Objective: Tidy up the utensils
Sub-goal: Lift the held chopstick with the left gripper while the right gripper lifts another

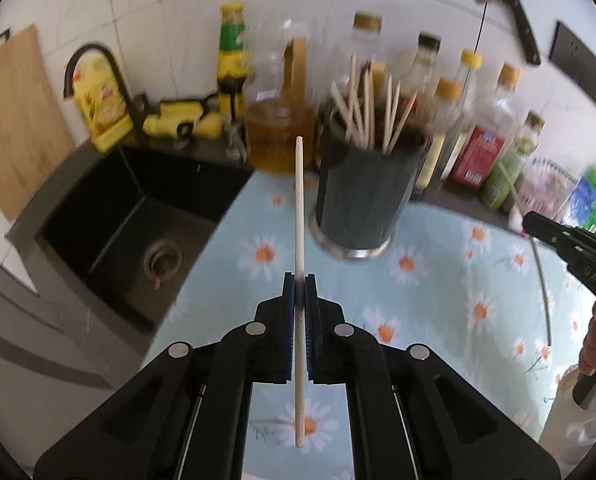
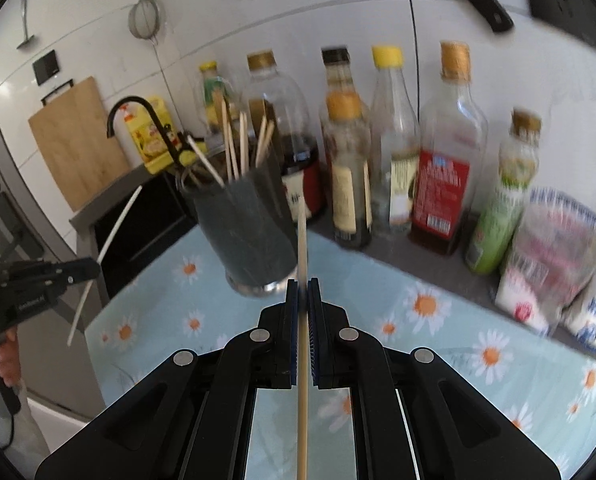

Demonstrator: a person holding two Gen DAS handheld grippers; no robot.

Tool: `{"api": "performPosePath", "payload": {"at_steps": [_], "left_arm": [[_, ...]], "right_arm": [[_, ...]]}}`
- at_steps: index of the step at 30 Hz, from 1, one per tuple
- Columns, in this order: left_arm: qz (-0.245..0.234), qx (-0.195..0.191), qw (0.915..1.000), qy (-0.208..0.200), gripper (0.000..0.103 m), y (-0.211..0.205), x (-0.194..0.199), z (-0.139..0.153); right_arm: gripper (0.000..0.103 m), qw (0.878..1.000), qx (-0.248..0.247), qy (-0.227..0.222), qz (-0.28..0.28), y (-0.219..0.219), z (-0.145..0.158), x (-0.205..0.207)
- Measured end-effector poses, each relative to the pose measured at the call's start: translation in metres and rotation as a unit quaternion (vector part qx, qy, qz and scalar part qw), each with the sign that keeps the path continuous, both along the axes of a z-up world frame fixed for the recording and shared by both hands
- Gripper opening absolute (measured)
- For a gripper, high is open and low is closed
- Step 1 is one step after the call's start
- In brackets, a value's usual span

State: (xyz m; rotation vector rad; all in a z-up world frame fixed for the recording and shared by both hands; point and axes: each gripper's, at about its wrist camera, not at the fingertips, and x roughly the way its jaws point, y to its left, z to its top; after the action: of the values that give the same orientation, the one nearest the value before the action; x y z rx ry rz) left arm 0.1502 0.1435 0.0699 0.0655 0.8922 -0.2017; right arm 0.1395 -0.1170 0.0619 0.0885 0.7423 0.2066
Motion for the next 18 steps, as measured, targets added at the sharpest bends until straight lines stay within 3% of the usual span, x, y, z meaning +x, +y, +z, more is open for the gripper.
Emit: {"api": "performPosePath", "payload": {"at_steps": [9,18], "left_arm": [[-0.028,-0.005,0.9988,-0.039,0.005,-0.003,0.047,0.045],[-0.08,-0.056,0.9914,-0.086,0.005,-0.002,0.085,0.076]], "right_arm": [[0.005,0.999,0.017,-0.05,0.006,0.013,0.048,0.043],[0.005,0.991,0.055,-0.114,0.034,0.032,0.076,0.092]]}}
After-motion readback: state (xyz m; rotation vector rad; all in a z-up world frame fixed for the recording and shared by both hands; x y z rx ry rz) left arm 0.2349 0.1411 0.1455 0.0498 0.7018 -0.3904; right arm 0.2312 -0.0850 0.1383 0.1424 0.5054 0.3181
